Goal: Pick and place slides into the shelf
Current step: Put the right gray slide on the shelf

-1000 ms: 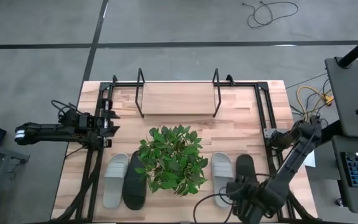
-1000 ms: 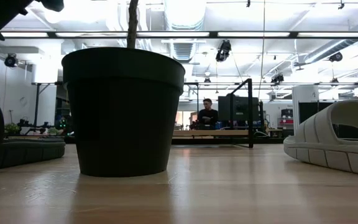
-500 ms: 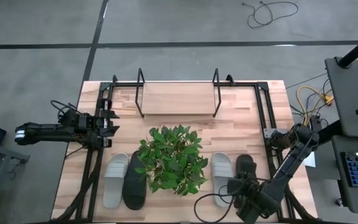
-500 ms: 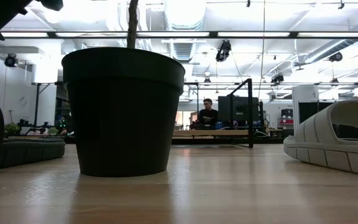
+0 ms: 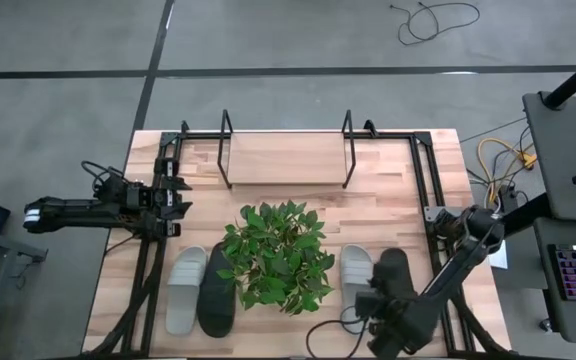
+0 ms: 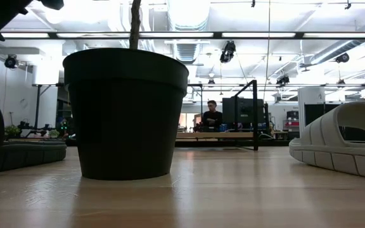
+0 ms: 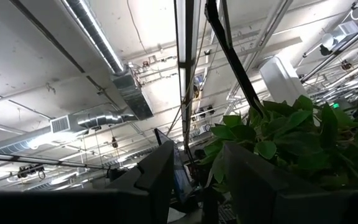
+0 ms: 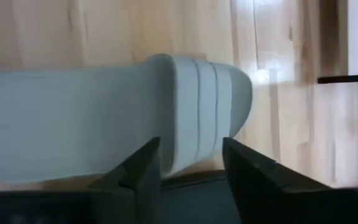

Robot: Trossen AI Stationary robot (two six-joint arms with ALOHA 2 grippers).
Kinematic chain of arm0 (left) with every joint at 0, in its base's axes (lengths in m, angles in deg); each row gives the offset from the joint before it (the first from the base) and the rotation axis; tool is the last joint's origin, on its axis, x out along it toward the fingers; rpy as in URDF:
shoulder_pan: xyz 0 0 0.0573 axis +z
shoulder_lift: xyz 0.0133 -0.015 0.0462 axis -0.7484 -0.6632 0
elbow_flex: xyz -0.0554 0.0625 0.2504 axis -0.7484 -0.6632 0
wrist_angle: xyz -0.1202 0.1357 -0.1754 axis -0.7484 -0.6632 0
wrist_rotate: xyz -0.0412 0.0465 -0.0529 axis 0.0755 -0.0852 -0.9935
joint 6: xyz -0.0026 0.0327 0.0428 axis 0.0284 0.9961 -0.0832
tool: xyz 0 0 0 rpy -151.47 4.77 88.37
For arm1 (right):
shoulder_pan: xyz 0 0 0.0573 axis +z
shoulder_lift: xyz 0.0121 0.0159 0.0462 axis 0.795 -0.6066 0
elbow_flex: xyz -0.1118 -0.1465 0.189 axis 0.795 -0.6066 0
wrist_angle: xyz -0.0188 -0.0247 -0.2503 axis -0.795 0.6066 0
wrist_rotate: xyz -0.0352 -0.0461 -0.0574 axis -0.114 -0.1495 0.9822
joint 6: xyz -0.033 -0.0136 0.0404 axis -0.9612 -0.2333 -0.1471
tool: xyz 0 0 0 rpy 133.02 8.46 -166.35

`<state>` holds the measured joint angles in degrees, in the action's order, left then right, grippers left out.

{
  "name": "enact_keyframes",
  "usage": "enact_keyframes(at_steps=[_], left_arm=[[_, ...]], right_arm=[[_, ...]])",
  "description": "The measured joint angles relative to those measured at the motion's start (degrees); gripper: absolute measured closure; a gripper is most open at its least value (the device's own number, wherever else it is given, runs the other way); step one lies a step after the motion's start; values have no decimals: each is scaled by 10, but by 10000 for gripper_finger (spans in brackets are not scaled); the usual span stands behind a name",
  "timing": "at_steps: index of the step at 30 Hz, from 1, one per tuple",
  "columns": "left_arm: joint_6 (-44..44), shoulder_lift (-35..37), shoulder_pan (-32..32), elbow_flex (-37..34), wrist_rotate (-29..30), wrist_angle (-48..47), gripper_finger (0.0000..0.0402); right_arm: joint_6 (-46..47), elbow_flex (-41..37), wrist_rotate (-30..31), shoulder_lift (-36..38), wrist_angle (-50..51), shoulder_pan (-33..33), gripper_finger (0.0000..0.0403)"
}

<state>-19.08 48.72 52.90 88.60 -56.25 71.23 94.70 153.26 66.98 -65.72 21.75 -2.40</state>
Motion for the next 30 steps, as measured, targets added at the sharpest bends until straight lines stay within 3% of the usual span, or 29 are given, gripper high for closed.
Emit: enact_keyframes(at_steps=[5, 18, 30], left_arm=[[0, 0, 0, 0, 0, 0, 278], [0, 0, 0, 0, 0, 0, 278], [0, 0, 0, 0, 0, -4, 278]], right_arm=[[-2, 5, 1, -34, -1, 0, 207], [-6, 4, 5, -96, 6, -8, 209], [-7, -6, 79, -103, 27, -21, 224]])
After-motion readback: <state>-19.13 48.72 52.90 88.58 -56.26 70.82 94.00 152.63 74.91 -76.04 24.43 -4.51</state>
